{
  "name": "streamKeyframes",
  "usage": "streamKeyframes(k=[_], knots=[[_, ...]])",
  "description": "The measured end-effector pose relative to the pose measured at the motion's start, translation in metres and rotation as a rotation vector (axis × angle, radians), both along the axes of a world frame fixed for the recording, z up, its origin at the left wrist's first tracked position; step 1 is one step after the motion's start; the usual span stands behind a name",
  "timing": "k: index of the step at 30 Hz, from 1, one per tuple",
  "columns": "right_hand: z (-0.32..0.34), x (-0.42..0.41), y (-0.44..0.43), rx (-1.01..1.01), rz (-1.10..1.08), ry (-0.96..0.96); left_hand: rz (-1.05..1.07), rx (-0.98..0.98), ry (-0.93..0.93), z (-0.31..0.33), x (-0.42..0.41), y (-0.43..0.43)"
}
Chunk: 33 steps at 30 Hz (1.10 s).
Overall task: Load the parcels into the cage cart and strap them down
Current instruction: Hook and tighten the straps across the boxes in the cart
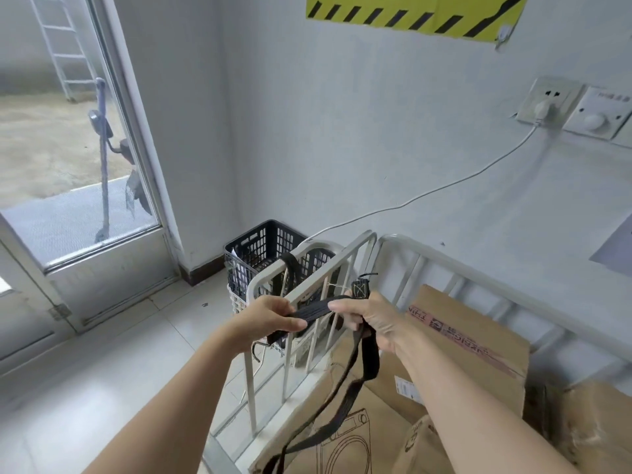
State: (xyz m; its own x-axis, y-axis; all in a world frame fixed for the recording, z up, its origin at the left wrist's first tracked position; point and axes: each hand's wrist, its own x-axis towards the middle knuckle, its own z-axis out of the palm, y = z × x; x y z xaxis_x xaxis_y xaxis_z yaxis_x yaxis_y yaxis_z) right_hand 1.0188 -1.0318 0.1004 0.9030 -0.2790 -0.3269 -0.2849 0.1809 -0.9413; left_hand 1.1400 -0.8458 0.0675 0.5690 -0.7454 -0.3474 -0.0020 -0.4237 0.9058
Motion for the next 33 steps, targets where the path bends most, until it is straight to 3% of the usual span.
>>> streamKeyframes(k=[2,4,7,10,18,21,29,33], knots=[[-0.007,-0.010,-0.005,-0.038,-0.030,0.033,0.030,0.101,-0.011,-0.008,-0.014,0.000],[-0.016,-0.018,-0.012,-0.173,-0.089,0.121,0.029,0.079,0.094,-0.008,-0.029,0.002],[-0.036,-0.028,-0.027,-0.242,-0.171,0.217,0.089,-0.243,0.431,-0.005,-0.051,0.008],[-0.049,-0.038,-0.034,-0.241,-0.180,0.287,0.167,-0.511,0.655,-0.002,-0.072,0.014],[-0.057,-0.047,-0.009,-0.370,-0.013,0.400,0.236,-0.815,0.840,0.000,-0.093,0.012],[-0.056,-0.050,-0.002,-0.377,0.098,0.454,0.360,-0.789,0.838,-0.005,-0.093,0.011],[-0.068,-0.047,0.017,-0.224,0.219,0.514,0.646,-0.483,0.545,-0.041,-0.082,0.008],[-0.080,-0.048,0.026,-0.374,0.414,0.450,0.844,-0.266,0.530,-0.071,-0.080,0.015]])
